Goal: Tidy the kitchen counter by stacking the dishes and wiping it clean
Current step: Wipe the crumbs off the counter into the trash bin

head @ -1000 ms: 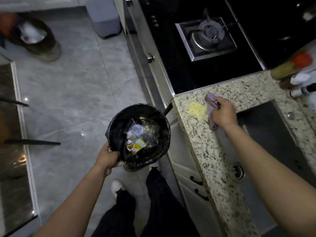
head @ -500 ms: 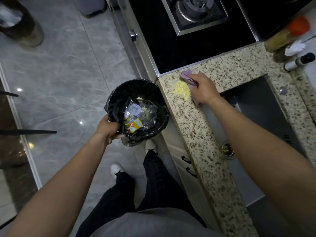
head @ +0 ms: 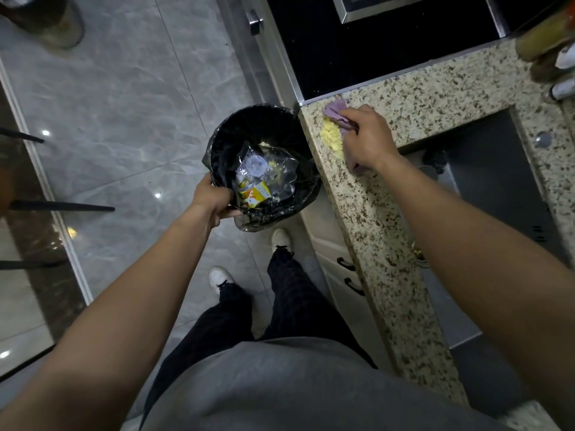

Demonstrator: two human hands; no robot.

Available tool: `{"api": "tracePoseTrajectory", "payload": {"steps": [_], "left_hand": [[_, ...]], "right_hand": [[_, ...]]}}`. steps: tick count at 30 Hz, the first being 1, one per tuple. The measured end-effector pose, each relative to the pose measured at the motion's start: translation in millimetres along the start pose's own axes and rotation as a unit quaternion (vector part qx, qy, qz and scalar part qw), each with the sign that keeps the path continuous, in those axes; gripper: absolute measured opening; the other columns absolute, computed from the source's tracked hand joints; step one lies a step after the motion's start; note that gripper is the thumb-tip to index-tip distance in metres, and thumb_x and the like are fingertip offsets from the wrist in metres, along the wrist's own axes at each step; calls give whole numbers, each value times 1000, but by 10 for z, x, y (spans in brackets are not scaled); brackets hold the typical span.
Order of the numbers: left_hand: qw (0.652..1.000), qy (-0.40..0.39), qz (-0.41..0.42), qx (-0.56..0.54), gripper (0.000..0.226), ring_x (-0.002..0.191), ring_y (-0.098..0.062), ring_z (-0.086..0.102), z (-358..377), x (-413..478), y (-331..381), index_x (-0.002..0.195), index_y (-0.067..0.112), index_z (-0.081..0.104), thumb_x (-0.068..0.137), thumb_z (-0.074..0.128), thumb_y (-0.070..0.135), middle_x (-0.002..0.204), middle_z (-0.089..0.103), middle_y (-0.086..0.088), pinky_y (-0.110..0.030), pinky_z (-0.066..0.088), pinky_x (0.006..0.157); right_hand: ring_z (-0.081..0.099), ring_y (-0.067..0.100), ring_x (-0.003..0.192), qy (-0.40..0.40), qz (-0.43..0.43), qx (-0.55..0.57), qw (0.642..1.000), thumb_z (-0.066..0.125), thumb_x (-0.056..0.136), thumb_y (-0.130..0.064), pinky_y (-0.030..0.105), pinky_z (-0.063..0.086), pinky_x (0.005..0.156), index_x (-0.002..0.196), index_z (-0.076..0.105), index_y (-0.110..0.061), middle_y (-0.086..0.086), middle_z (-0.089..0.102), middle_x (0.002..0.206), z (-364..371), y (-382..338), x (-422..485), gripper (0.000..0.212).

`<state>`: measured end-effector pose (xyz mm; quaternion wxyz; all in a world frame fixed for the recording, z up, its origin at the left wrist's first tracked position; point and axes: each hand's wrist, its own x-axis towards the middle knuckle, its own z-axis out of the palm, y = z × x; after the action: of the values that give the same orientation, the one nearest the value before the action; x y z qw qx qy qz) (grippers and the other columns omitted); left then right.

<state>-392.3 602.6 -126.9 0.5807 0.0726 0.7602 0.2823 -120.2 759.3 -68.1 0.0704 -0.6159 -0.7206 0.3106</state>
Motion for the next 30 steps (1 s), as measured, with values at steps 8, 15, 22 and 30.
{"api": "tracePoseTrajectory", "payload": {"steps": [8, 15, 22, 30], "left_hand": [[1000, 2, -7, -16, 56, 64, -25, 73, 50, -47, -34, 124, 28, 54, 87, 59, -13, 100, 70, 0, -45, 64, 62], [1000, 14, -10, -21, 61, 65, -27, 74, -14, -11, -54, 133, 27, 54, 88, 56, -13, 101, 71, 0, -49, 64, 65], [1000, 13, 0, -17, 65, 60, -26, 74, -75, -49, -60, 140, 28, 51, 89, 56, -12, 107, 71, -5, -48, 65, 65], [1000, 19, 13, -12, 61, 61, -24, 73, -81, -196, 4, 140, 28, 51, 92, 55, -10, 101, 69, 0, -34, 63, 50]], "right_hand": [[64, 23, 96, -30, 16, 94, 995, 56, 101, -6, 29, 60, 75, 134, 66, -22, 1, 55, 110, 339, -511, -154, 37], [59, 28, 101, -74, 17, 54, 996, 60, 96, -4, 34, 50, 91, 121, 75, -20, 9, 59, 110, 855, -831, -315, 33], [64, 23, 108, -97, 84, 165, 978, 55, 94, 4, 23, 50, 84, 128, 72, -15, 7, 70, 121, 799, -811, -391, 42], [67, 18, 100, -82, 135, 351, 923, 51, 94, 11, 42, 58, 91, 132, 67, -13, -8, 69, 105, 655, -765, -477, 48]]}}
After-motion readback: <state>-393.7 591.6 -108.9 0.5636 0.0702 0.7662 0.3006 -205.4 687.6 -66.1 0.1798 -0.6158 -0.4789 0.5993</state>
